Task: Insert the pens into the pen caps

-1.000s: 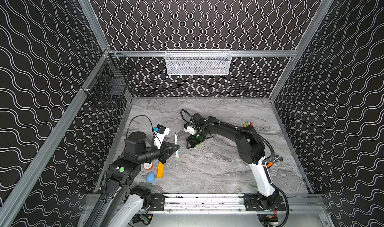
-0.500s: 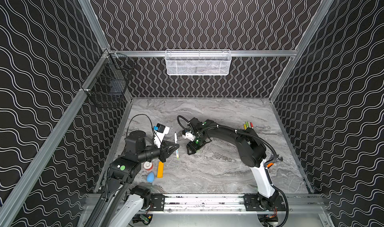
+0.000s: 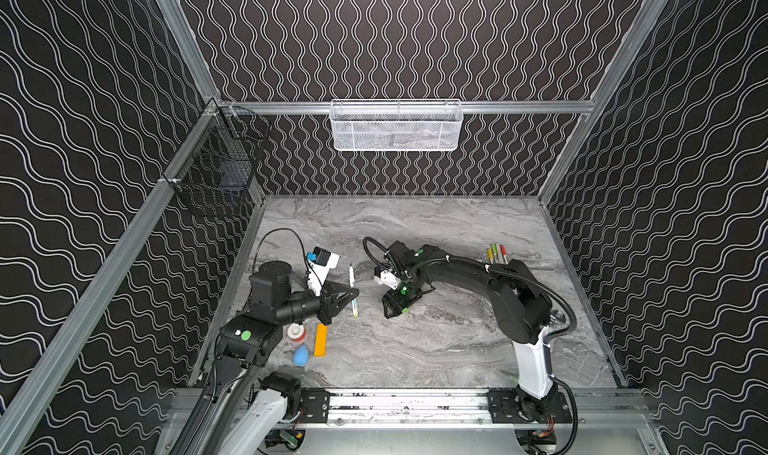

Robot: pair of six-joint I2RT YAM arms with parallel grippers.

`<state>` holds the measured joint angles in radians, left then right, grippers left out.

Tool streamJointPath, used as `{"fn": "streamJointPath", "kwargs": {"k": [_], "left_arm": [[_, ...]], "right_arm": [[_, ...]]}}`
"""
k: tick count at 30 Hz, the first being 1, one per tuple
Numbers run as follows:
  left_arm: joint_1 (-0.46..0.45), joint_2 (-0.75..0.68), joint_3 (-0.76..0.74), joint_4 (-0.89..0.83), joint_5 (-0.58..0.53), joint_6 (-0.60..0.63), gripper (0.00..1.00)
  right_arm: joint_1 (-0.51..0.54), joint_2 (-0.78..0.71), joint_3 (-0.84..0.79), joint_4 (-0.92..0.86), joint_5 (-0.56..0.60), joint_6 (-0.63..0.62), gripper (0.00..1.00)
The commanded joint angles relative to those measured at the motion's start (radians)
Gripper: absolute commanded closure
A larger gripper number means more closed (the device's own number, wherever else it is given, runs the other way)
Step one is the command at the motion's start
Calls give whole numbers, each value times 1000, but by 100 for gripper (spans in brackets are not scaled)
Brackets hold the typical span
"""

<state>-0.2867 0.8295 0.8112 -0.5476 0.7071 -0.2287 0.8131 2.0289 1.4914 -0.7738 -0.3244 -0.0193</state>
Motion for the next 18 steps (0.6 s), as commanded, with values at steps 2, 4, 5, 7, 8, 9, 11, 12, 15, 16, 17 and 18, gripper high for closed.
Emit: {"fn": "streamJointPath", "kwargs": {"k": [2,4,5,7,8,9,11,12,15,16,17,18], "left_arm": [[3,-1,-1,35,6,15,100],[3,2,-2,36,8,16,100],[3,3,0,37,10,16,100],[5,6,0,39,16,15,100],[6,8,0,39,19,17,100],[7,8,0,39,21,17,100],[8,7,0,41,23,17,100],[10,7,0,42,23,16,100],[9,1,-1,40,19,17,100],[9,-1,-1,40,19,18,100],[9,-4,-1,39,18,18,100],[10,-6,-1,39,17,16,100]], "right_arm": [[-19,-76,-75,67,-28,62,29],[-23,-107,-119,84,-41,78,29],[-23,-119,-144,92,-47,86,29],[-23,-125,-186,109,-53,104,28],[-23,-160,-207,119,-57,112,28],[-24,-166,-223,130,-64,121,28],[-23,-172,-247,156,-86,132,28],[-22,-170,-252,166,-97,137,28],[-23,-142,-245,187,-117,144,28],[-24,-138,-236,189,-121,145,28],[-24,-106,-227,191,-126,143,28],[-26,-94,-216,188,-123,141,28]]}}
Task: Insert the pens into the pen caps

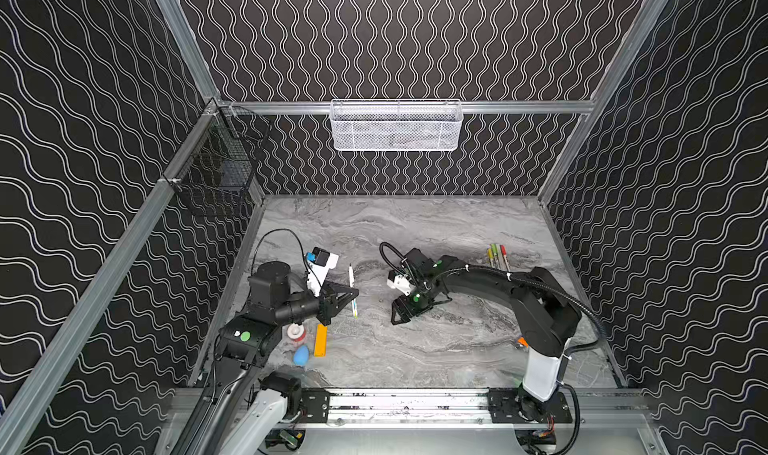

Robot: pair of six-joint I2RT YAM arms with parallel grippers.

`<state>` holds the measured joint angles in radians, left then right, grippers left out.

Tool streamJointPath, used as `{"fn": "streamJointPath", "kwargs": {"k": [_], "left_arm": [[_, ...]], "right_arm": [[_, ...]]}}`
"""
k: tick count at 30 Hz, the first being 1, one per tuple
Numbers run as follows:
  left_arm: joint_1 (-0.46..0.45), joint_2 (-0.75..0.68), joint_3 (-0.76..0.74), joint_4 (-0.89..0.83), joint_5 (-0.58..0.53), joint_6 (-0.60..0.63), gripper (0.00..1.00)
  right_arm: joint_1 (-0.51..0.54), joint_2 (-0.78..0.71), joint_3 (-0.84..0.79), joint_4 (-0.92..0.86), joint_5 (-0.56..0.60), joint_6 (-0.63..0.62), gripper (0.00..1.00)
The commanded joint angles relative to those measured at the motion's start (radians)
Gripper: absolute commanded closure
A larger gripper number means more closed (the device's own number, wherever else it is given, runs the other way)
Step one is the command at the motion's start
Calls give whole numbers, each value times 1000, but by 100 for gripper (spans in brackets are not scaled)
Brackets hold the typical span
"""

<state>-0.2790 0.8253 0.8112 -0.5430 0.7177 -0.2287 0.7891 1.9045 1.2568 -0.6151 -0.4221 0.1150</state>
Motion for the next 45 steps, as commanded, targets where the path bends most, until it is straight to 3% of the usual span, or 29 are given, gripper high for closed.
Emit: {"fn": "streamJointPath", "kwargs": {"k": [1,14,21,45], "left_arm": [[1,-5,-2,34,6,15,100],[1,-5,0,29,2,20,100],[3,3,2,30,8,22,100],[10,1,2,31,8,22,100]], "right_arm": [[-2,45,34,22,-21,5,28],[-13,125,136,-72,112,22,28],[-36,96,104,-56,108,23,28],[-10,224,310,-114,79,-15,29]]}}
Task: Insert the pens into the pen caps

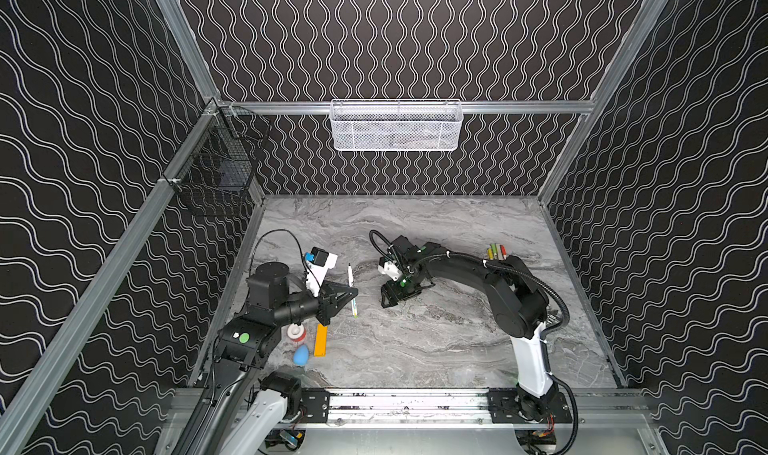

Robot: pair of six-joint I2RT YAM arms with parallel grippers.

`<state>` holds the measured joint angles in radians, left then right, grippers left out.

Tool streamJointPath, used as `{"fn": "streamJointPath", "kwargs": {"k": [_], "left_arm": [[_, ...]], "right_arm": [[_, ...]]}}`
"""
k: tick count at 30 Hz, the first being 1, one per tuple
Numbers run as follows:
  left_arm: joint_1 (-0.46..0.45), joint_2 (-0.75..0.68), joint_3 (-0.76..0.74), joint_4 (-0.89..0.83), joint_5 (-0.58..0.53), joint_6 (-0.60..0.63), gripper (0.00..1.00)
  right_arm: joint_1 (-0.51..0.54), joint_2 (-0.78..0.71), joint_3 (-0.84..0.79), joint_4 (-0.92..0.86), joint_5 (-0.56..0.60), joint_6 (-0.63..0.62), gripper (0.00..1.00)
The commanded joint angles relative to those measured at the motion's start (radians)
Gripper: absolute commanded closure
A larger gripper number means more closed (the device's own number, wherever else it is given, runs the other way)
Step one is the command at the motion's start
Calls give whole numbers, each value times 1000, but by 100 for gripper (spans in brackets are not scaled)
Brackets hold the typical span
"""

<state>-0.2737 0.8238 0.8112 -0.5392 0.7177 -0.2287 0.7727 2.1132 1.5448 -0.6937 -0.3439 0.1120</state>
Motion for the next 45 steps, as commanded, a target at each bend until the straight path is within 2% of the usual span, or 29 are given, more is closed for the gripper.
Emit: {"fn": "streamJointPath", "kwargs": {"k": [1,5,12,18,20,24,26,31,45], "left_arm": [[4,-1,3,27,7,22,100],[4,-3,2,28,6,21,100],[7,-4,2,30,8,20,100],[8,-5,2,29,9,22,100],[9,-4,2,29,8,21,100],[8,-3,2,29,8,22,100],[10,-3,3,25,9,24,100],[8,-8,2,27,2,22,100],[11,-9,0,29,9,20,100]], "right_arm": [[9,21,29,-41,7,-12,29],[16,36,45,-72,56,-11,33],[43,61,83,-157,216,-2,55],[57,69,93,-162,239,5,64],[56,68,94,-155,240,5,64],[56,81,116,-149,191,-20,50],[57,95,143,-156,170,-36,47],[67,111,184,-167,133,-58,46],[112,88,139,-141,73,-107,46]]}}
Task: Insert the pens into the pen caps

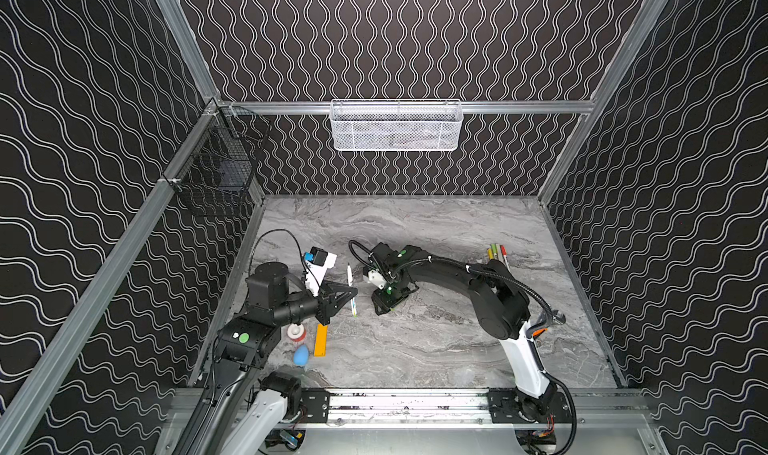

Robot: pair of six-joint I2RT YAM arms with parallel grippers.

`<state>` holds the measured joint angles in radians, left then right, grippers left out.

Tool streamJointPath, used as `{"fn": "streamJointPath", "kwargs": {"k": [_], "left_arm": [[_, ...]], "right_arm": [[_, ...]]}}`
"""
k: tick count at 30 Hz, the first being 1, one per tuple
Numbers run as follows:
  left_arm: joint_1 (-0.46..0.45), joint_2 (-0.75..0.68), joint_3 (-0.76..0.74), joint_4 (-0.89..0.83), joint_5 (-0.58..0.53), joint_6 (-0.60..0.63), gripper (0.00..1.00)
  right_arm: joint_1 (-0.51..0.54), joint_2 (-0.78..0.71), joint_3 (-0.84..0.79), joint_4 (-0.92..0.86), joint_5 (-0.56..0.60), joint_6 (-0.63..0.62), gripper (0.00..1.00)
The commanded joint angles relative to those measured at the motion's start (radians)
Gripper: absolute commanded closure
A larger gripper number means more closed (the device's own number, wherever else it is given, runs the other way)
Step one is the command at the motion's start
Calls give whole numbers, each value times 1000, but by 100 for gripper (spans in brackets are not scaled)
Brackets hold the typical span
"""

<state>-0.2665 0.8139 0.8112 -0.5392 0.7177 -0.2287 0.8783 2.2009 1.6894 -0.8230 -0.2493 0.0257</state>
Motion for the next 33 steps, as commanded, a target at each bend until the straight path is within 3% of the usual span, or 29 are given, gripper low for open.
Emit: {"fn": "streamJointPath", "kwargs": {"k": [1,12,25,33], "left_arm": [[3,1,1,29,8,22,100],[3,-6,3,27,5,22,100],[7,-4,1,33,15,19,100],[7,-6,-2,36,17,19,100]], "right_arm": [[5,6,4,-16,-22,-25,46],[21,50,65,-40,-52,-45,45],[73,-21,-57,-1,-114,-50,46],[73,-80,-154,8,-86,-28,46]]}}
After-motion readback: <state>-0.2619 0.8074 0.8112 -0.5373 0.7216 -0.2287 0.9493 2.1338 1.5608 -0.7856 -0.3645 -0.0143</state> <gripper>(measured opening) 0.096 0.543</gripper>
